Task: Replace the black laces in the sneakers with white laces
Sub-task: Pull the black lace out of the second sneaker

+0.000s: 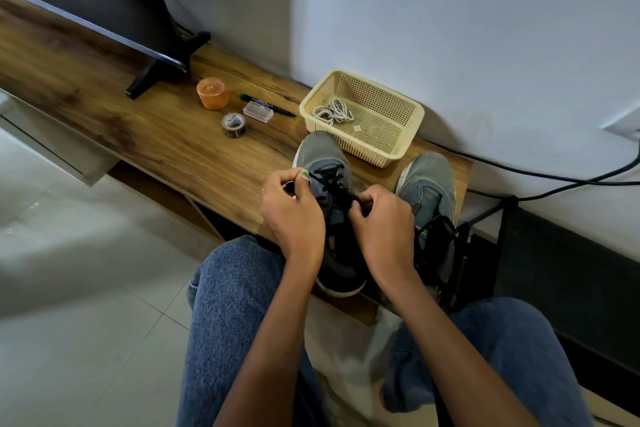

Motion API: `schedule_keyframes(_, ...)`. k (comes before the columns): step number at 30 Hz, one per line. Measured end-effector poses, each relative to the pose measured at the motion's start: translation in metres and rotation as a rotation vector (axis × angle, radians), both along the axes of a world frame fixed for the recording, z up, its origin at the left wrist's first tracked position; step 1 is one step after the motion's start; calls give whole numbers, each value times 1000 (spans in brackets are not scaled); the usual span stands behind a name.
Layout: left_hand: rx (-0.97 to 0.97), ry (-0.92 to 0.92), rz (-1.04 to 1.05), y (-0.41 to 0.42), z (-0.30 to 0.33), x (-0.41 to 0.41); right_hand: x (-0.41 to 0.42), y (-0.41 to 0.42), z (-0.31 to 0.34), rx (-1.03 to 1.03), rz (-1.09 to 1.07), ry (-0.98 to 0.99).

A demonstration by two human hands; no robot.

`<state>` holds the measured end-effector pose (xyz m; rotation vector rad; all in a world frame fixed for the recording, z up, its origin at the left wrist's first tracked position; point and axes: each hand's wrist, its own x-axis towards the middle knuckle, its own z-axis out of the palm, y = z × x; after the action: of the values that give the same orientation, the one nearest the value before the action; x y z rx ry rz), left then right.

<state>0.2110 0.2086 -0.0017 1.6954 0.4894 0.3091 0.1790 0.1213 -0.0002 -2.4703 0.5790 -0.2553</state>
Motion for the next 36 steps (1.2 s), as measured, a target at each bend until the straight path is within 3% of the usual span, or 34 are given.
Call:
schedule_keyframes(4,-38,-42,63,-6,-1,-3,3,8,0,-10,9,12)
schedule_keyframes(9,-123,-241,281,18,2,11,1,-11,-7,-66,-62,-9)
schedule_keyframes(14,92,165,-161,20,-13,10,-4,-17,-7,-81,7,-40)
schedule_keyframes(20,435,307,-479,18,-9,5,-2,-6,-6,-69,36,-43)
schedule_keyframes(27,371,322,-826,18,-11,0,5,-10,-8,-177,336,-34)
schedule_keyframes(31,397,267,-833,19,-14,0,8,-9,-13,-283,420,-64)
schedule_keyframes(36,389,251,-834,18,-17,1,8,-6,-19,-269,418,-128)
